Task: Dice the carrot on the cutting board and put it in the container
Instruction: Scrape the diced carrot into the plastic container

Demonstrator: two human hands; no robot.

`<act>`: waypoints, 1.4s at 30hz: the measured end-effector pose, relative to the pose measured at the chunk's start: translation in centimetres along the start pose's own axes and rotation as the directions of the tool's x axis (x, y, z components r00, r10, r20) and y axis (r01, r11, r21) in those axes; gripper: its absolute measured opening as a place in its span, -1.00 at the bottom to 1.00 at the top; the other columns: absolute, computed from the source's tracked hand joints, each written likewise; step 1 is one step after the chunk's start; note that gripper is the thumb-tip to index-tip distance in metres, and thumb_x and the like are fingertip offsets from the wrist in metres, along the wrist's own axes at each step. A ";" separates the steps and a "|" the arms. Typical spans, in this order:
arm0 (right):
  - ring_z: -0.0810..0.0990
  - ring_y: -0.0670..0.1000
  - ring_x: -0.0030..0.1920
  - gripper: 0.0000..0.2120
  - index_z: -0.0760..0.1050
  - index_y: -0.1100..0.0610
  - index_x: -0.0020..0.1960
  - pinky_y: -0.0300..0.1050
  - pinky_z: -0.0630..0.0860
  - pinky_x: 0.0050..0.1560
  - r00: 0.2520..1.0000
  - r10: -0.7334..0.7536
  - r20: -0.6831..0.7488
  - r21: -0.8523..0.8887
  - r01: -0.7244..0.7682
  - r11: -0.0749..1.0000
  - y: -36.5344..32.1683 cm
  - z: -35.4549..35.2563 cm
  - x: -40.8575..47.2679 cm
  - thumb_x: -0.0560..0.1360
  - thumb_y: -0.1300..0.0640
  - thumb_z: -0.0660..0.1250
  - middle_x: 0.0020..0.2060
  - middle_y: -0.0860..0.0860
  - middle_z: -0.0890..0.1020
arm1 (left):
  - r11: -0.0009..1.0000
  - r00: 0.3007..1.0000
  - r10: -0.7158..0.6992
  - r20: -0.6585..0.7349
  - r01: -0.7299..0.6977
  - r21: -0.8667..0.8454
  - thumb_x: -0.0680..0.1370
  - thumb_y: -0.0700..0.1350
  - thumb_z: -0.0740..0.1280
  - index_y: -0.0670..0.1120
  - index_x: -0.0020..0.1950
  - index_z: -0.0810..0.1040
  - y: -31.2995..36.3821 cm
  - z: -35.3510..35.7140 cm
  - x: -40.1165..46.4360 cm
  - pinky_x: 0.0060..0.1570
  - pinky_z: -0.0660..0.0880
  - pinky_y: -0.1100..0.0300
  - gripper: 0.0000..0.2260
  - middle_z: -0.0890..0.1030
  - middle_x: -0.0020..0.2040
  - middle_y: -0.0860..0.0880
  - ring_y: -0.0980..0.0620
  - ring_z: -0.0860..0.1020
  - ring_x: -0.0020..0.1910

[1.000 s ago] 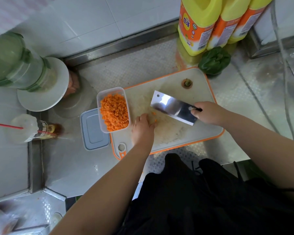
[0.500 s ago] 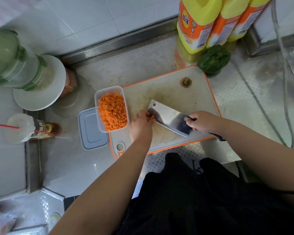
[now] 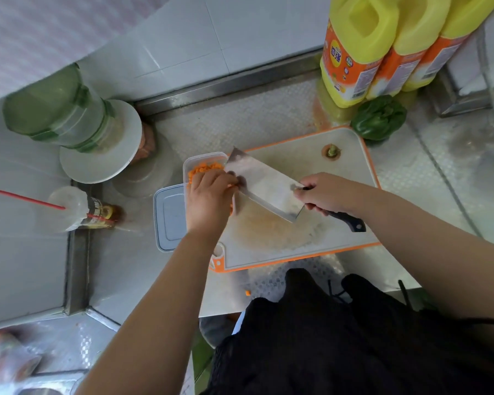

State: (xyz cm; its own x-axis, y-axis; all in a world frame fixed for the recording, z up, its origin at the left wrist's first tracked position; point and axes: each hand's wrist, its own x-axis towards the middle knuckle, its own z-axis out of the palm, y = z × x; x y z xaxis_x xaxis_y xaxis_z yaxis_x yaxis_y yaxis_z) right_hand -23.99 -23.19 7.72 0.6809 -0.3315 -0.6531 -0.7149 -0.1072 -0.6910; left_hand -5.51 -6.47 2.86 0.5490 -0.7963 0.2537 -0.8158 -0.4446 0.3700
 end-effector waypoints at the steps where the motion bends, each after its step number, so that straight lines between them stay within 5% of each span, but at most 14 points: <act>1: 0.33 -0.05 -0.46 -0.74 0.38 0.11 -0.22 -0.23 0.29 -0.45 1.000 -0.003 0.007 0.013 0.003 1.000 -0.3 0.1 0.1 0.61 0.04 0.20 -0.35 0.03 0.48 | 1.000 1.000 0.002 -0.001 -0.002 0.001 0.47 -0.17 0.38 -0.09 -0.07 0.67 -0.8 -0.3 0.1 0.01 0.42 0.04 -0.90 0.64 -0.04 -0.04 -0.16 0.50 -0.03; 9: 0.37 -0.07 -0.52 -0.69 0.37 0.12 -0.27 -0.21 0.34 -0.39 0.995 -0.025 -0.097 0.005 0.026 1.000 0.2 -0.3 0.3 0.61 0.02 0.20 -0.49 -0.07 0.47 | 0.976 0.976 -0.214 0.049 0.211 0.053 0.54 -0.16 0.34 -0.10 -0.04 0.67 -3.1 -1.1 -0.4 -0.05 0.42 0.00 -0.89 0.66 -0.13 -0.09 -0.21 0.50 -0.06; 11: 0.40 -0.05 -0.51 -0.67 0.37 0.13 -0.27 -0.16 0.37 -0.35 0.985 -0.098 -0.144 -0.072 0.089 0.993 0.6 -0.3 0.2 0.62 -0.01 0.17 -0.49 -0.05 0.47 | 0.970 0.968 -0.241 0.071 0.243 -0.019 0.53 -0.28 0.26 -0.12 0.06 0.64 -2.3 -1.1 -0.4 0.04 0.41 0.02 -0.78 0.63 0.03 -0.11 -0.18 0.50 0.07; 14: 0.43 0.03 -0.42 -0.68 0.37 0.17 -0.22 -0.05 0.33 -0.34 0.916 -0.259 -0.306 -0.300 0.165 0.940 1.9 -0.1 0.5 0.62 -0.01 0.15 -0.43 0.04 0.45 | 0.870 0.907 -0.392 0.153 0.420 -0.258 0.53 -0.37 0.16 -0.03 0.26 0.57 -0.6 -1.7 -0.1 0.13 0.30 0.31 -0.58 0.46 0.29 0.03 0.15 0.40 0.17; 18: 0.54 0.10 -0.10 -0.75 0.52 0.10 0.21 0.03 0.49 -0.09 0.819 -0.420 -0.390 -0.453 0.226 0.862 3.7 0.6 0.6 0.60 0.05 0.21 -0.11 0.10 0.55 | 0.680 0.787 -0.604 0.124 0.590 -0.435 0.63 -0.12 0.22 0.06 0.19 0.58 1.3 -2.6 0.3 -0.12 0.36 0.37 -0.79 0.57 -0.03 0.20 0.13 0.51 -0.01; 23: 0.51 0.18 -0.12 -0.67 0.49 0.14 0.32 -0.02 0.46 -0.15 0.714 -0.548 -0.436 -0.541 0.278 0.793 4.4 1.9 0.3 0.56 0.18 0.30 -0.13 0.16 0.51 | 0.690 0.801 -0.547 0.244 0.596 -0.410 0.65 -0.03 0.20 0.02 0.12 0.59 3.6 -1.8 0.4 -0.11 0.43 0.25 -0.82 0.60 -0.12 0.18 0.08 0.55 -0.09; 26: 0.51 0.21 -0.08 -0.67 0.51 0.16 0.29 0.08 0.50 -0.08 0.689 -0.561 -0.458 -0.528 0.296 0.796 4.5 2.5 -0.1 0.53 0.23 0.33 -0.11 0.16 0.52 | 0.446 0.739 -0.465 0.488 0.672 -0.592 0.67 0.07 0.14 -0.03 0.11 0.56 5.3 -1.1 0.6 0.01 0.50 0.21 -0.73 0.66 -0.04 0.12 0.07 0.62 -0.01; 28: 0.50 0.20 0.00 -0.68 0.49 0.16 0.28 0.07 0.47 0.05 0.724 -0.515 -0.459 -0.486 0.280 0.828 4.4 3.0 -0.4 0.53 0.21 0.34 -0.03 0.15 0.54 | 0.384 0.713 -0.401 0.575 0.701 -0.601 0.67 0.06 0.16 -0.01 0.06 0.57 6.1 -0.7 0.6 0.04 0.51 0.18 -0.76 0.68 0.00 0.08 0.10 0.64 0.00; 34: 0.46 0.15 0.03 -0.79 0.48 0.11 0.20 0.00 0.43 0.05 0.748 -0.375 -0.548 -0.405 0.154 0.901 4.2 1.8 0.3 0.58 0.18 0.25 0.00 0.12 0.52 | 0.457 0.715 -0.530 0.456 0.694 -0.557 0.63 -0.27 0.19 -0.09 0.12 0.57 5.4 -0.6 1.6 -0.22 0.45 0.36 -0.80 0.65 -0.18 0.05 0.15 0.56 -0.22; 39: 0.46 0.17 0.01 -0.74 0.47 0.16 0.13 0.01 0.45 -0.10 0.835 -0.328 -0.441 -0.472 0.095 0.877 3.3 0.7 4.2 0.49 0.37 0.19 -0.05 0.14 0.51 | 0.614 0.733 -0.629 0.258 0.672 -0.413 0.57 -0.23 0.22 0.05 0.16 0.59 3.1 -1.9 1.8 -0.06 0.43 0.25 -0.72 0.63 -0.04 0.14 0.12 0.56 -0.09; 42: 0.44 0.20 0.02 -0.76 0.45 0.18 0.08 -0.04 0.37 -0.14 0.873 -0.286 -0.394 -0.481 0.070 0.874 3.0 1.0 5.9 0.47 0.38 0.18 -0.07 0.14 0.44 | 0.588 0.711 -0.682 0.171 0.672 -0.450 0.57 -0.18 0.26 0.03 0.13 0.60 1.6 -2.2 1.7 0.00 0.44 0.22 -0.79 0.62 -0.05 0.14 0.08 0.58 -0.01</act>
State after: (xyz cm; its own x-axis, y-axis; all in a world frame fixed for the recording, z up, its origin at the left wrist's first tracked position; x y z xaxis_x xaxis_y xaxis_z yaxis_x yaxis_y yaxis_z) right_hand -21.97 -24.55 1.49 0.7369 -0.6279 -0.2504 -0.6538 -0.5676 -0.5004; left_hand -5.54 -7.62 5.85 0.9157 -0.3332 -0.2245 -0.0292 -0.6124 0.7900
